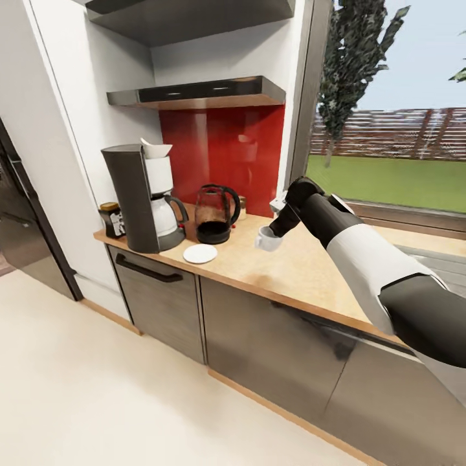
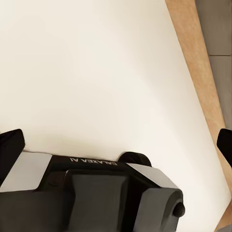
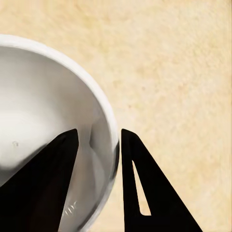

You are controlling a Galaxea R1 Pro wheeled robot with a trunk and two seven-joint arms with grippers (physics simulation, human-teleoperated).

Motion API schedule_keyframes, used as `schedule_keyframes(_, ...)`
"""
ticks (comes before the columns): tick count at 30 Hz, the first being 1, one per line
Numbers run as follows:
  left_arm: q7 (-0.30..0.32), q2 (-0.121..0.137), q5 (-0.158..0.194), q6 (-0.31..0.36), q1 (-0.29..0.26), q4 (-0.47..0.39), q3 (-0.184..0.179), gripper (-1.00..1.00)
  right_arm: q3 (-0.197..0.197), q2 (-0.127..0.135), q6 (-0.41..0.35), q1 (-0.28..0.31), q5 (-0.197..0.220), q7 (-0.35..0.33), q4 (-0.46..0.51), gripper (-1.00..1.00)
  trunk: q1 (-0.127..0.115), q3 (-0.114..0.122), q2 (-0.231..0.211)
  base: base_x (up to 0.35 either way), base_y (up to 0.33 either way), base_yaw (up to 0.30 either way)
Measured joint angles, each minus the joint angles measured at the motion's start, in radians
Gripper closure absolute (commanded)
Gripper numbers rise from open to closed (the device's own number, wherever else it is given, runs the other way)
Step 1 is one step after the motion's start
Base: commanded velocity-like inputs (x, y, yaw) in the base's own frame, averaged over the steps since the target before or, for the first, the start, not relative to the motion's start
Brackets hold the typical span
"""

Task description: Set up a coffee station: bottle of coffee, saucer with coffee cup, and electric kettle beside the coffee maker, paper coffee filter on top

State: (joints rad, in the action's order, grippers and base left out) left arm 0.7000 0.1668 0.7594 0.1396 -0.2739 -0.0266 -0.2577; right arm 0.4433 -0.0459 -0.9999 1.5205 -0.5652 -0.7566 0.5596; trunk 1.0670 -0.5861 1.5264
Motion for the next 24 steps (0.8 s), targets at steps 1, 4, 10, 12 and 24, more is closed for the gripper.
schedule_keyframes(1,0.0,0.0,0.0,0.0,0.0,0.0,0.0,-1.0,0.0,0.0,0.0,0.0,0.0,0.0,0.0,1.0,0.0,0.0,0.0,0.093,0.295,-0.01)
schedule_keyframes(4,0.0,0.0,0.0,0.0,0.0,0.0,0.0,-1.0,0.0,0.0,0.0,0.0,0.0,0.0,0.0,1.0,0.0,0.0,0.0,0.096,0.304,-0.004)
schedule_keyframes(10,0.0,0.0,0.0,0.0,0.0,0.0,0.0,-1.0,-0.001,0.0,-0.001,0.0,0.0,0.0,0.0,1.0,0.0,0.001,0.0,0.073,0.261,-0.122)
schedule_keyframes(12,0.0,0.0,0.0,0.0,-0.001,0.0,0.0,-1.0,-0.001,0.0,-0.001,0.0,0.0,0.0,0.0,1.0,0.0,0.002,0.0,0.022,0.094,-0.229)
schedule_keyframes(24,0.0,0.0,0.0,0.0,0.0,0.0,0.001,-1.0,-0.002,0.0,0.0,0.0,0.0,0.0,0.0,1.0,0.0,0.007,0.0,0.004,0.134,-0.159)
